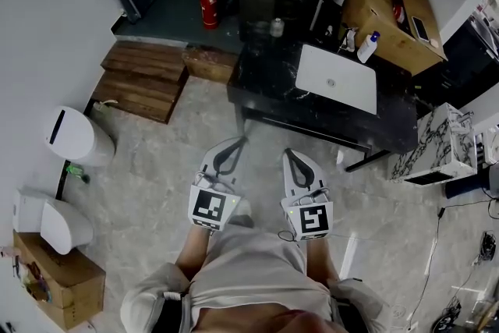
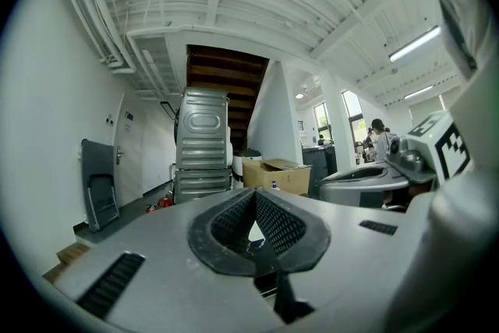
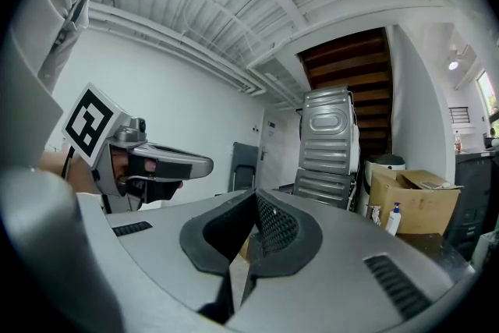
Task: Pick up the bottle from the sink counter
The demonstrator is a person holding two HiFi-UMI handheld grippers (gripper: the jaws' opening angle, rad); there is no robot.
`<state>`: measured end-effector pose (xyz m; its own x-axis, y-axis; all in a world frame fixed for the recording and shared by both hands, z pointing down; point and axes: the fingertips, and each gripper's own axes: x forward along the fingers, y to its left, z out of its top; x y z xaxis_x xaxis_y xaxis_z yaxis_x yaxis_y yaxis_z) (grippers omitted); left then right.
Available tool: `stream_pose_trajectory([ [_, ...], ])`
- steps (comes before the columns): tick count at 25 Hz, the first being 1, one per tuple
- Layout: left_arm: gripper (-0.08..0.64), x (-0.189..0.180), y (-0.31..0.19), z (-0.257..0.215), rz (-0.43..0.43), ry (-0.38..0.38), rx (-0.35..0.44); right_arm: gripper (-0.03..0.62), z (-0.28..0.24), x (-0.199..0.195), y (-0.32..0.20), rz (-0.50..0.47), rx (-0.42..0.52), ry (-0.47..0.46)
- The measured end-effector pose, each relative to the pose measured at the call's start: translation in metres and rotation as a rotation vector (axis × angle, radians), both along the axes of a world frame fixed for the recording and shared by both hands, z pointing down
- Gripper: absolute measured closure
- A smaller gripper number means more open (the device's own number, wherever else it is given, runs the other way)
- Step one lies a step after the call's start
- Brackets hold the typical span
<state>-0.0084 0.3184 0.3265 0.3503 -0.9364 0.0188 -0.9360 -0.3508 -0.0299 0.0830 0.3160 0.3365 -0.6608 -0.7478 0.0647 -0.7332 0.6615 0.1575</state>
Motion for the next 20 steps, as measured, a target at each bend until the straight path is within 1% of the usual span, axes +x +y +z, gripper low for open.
stream_pose_trajectory([
  [10, 0.558, -0.03, -0.041, 0.007, 0.026, 0.013, -0.007, 0.6, 0.006, -0.029, -0.038, 0.027, -0.009, 0.017],
  [20, 0.558, -0.041, -0.065, 0.016, 0.043, 0.026, -0.022, 0.6, 0.008, -0.037, -0.059, 0.059, -0.004, 0.024],
])
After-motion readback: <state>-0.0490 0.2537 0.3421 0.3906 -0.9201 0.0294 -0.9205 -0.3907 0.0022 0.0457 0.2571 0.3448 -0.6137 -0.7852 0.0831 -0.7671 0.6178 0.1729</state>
